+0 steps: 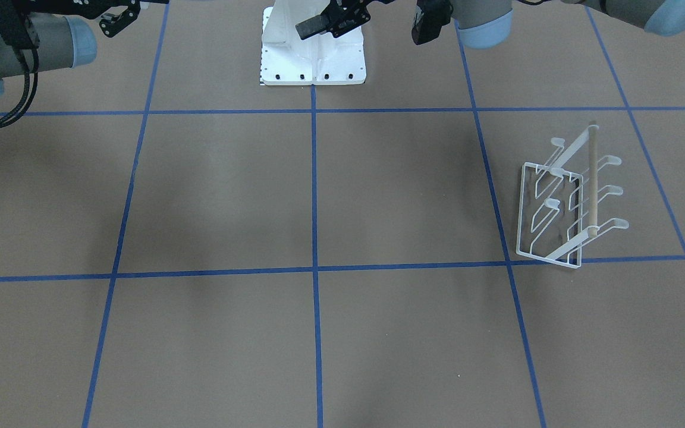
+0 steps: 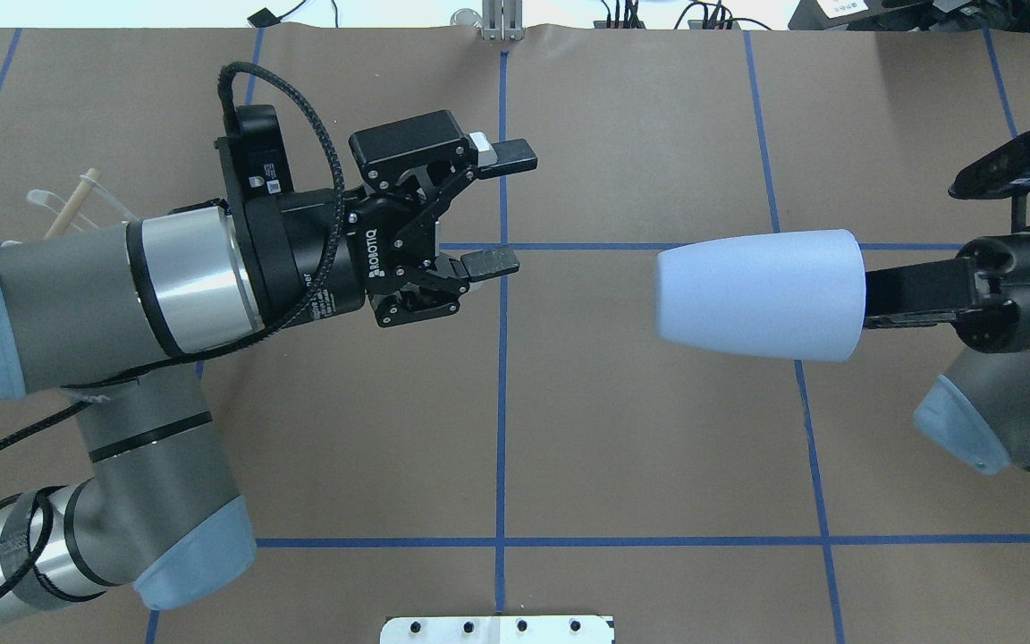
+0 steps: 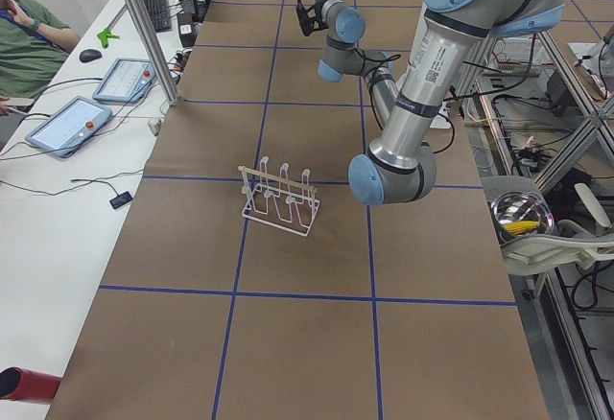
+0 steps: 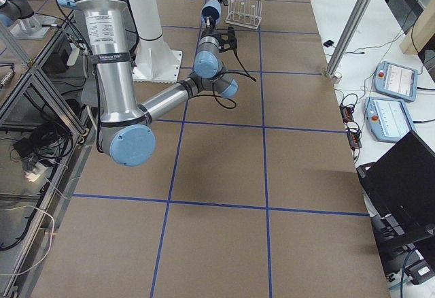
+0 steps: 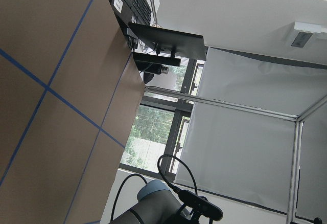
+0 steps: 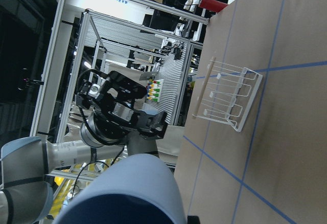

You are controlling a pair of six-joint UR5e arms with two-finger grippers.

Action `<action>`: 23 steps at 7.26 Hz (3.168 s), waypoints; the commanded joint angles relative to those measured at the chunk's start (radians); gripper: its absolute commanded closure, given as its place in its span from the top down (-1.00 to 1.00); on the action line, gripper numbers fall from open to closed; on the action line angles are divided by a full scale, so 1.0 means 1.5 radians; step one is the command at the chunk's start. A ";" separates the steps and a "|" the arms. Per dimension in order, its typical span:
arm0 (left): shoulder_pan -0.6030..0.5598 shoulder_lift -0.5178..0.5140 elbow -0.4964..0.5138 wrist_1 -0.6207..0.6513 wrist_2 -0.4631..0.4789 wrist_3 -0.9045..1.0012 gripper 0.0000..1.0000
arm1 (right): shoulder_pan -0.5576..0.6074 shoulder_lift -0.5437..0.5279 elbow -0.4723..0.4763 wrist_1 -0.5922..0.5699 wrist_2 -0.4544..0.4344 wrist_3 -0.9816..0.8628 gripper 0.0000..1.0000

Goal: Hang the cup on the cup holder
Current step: 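Move the left gripper toward the cup's open end while the right arm holds it out, then grasp the cup rim with the left gripper while the right gripper releases and withdraws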

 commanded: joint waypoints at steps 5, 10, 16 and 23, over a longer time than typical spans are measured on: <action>0.049 -0.038 -0.003 0.003 0.002 -0.007 0.97 | -0.039 0.042 -0.011 0.000 -0.025 -0.002 -1.00; 0.076 -0.053 -0.005 -0.003 0.034 -0.006 0.96 | -0.040 0.042 -0.018 0.004 -0.029 -0.003 -1.00; 0.089 -0.057 -0.005 -0.003 0.036 -0.006 0.82 | -0.044 0.043 -0.017 0.002 -0.031 -0.003 -1.00; 0.110 -0.057 -0.024 -0.002 0.065 -0.004 -1.00 | -0.053 0.027 -0.014 -0.002 -0.074 0.009 1.00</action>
